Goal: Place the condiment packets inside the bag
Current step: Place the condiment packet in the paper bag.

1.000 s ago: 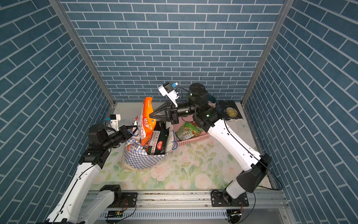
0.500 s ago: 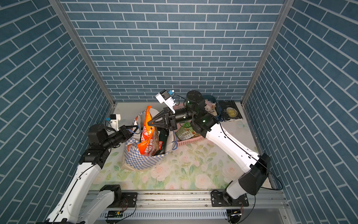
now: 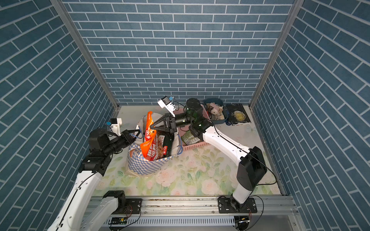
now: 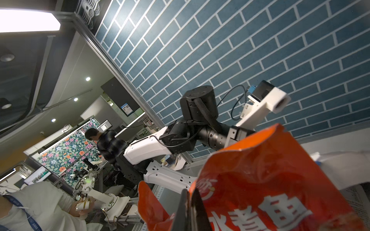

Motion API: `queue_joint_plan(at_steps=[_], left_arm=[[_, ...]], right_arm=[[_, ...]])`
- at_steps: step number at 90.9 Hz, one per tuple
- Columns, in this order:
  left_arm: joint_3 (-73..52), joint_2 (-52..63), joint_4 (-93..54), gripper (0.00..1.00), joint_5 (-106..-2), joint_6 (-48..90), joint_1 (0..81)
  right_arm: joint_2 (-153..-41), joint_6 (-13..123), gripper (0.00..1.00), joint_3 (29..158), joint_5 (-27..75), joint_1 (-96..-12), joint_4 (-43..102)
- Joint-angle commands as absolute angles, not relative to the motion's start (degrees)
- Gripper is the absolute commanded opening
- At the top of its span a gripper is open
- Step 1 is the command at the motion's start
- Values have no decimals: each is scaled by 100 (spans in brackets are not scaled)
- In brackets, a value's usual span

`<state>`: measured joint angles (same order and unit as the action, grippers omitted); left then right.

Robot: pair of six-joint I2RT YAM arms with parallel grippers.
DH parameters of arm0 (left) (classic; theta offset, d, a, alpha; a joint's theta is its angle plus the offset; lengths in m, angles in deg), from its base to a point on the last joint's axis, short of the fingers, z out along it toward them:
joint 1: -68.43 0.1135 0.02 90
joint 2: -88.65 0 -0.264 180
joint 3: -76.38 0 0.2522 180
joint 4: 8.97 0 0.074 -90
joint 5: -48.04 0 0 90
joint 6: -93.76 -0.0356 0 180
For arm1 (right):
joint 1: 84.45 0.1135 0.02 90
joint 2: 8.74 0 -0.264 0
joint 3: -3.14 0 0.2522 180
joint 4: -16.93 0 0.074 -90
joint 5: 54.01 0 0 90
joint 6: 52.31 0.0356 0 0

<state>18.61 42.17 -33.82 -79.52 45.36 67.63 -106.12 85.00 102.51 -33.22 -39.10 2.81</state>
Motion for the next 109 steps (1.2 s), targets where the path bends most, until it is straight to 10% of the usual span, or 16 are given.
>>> queue_joint_plan(at_steps=[1, 25, 109], left_arm=[[1768, 4306, -3616, 0, -7997, 4310, 6702], [1707, 4381, -4047, 0, -7810, 4037, 6702], [622, 4624, -5027, 3, -6086, 4165, 6702]], right_arm=[[-10764, 9129, 0, 10627, -3238, -3910, -772], [-11236, 9192, 0, 12173, -3196, -3901, -88], [-12078, 10209, 0, 11397, -3156, -3496, -2032]])
